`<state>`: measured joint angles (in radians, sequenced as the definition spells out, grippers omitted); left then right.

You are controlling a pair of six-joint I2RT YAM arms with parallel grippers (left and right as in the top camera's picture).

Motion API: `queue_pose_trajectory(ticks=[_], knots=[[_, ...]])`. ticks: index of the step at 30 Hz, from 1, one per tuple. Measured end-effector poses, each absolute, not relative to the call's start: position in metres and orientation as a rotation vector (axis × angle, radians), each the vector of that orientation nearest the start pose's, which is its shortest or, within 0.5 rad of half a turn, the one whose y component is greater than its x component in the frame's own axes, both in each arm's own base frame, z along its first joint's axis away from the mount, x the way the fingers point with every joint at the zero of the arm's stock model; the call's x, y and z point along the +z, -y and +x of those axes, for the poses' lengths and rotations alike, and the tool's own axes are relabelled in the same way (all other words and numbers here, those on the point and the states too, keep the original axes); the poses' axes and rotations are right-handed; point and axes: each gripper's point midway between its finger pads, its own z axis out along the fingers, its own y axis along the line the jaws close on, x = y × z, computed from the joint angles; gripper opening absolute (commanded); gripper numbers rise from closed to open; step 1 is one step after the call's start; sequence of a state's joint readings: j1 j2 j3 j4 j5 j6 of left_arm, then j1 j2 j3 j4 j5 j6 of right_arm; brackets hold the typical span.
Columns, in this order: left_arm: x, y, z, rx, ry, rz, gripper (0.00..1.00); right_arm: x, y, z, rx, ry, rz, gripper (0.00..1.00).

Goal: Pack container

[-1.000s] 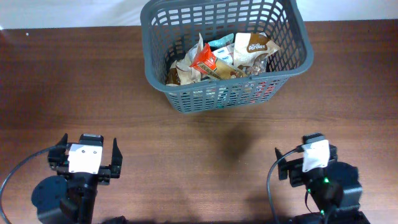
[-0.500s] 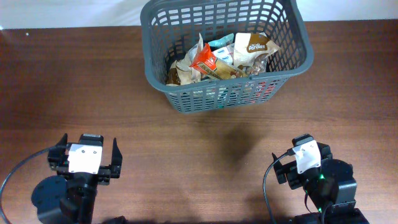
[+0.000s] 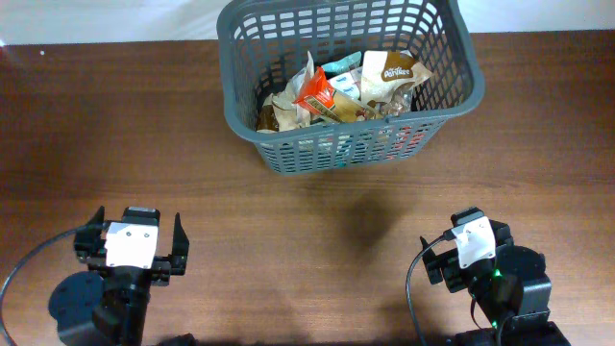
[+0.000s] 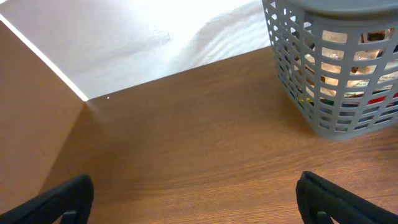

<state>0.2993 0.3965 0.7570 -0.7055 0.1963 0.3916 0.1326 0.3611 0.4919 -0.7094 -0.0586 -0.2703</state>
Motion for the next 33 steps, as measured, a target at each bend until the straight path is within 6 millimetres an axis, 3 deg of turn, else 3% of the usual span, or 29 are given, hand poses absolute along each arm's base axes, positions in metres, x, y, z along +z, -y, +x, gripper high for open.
queue_pose_trajectory(ticks=[5,8,10,15,17,20,22,29,33], knots=[[0.276,-0.031,0.213,0.278,-1.906,0.221,0.99,0.167,-0.038,0.210,-0.019,-2.083,-0.461,0.99],[0.276,-0.031,0.213,0.278,-1.906,0.220,0.99,0.181,-0.038,0.210,-0.025,-2.013,-0.448,0.99],[0.276,-0.031,0.213,0.278,-1.906,0.221,0.99,0.202,-0.039,0.215,-0.034,-1.915,-0.430,0.99],[0.276,-0.031,0.213,0.278,-1.906,0.221,0.99,0.280,-0.037,0.224,-0.071,-1.562,-0.355,0.99],[0.276,-0.031,0.213,0.278,-1.906,0.221,0.99,0.308,-0.036,0.218,-0.082,-1.403,-0.332,0.99],[0.276,-0.031,0.213,0.278,-1.906,0.221,0.99,0.333,-0.037,0.208,-0.093,-1.214,-0.315,0.99],[0.276,-0.031,0.213,0.278,-1.906,0.221,0.99,0.332,-0.038,0.207,-0.092,-1.166,-0.320,0.99],[0.276,-0.031,0.213,0.278,-1.906,0.221,0.99,0.302,-0.041,0.214,-0.095,-1.112,-0.335,0.99],[0.276,-0.031,0.213,0.278,-1.906,0.221,0.99,0.299,-0.035,0.215,-0.124,-1.091,-0.321,0.99]])
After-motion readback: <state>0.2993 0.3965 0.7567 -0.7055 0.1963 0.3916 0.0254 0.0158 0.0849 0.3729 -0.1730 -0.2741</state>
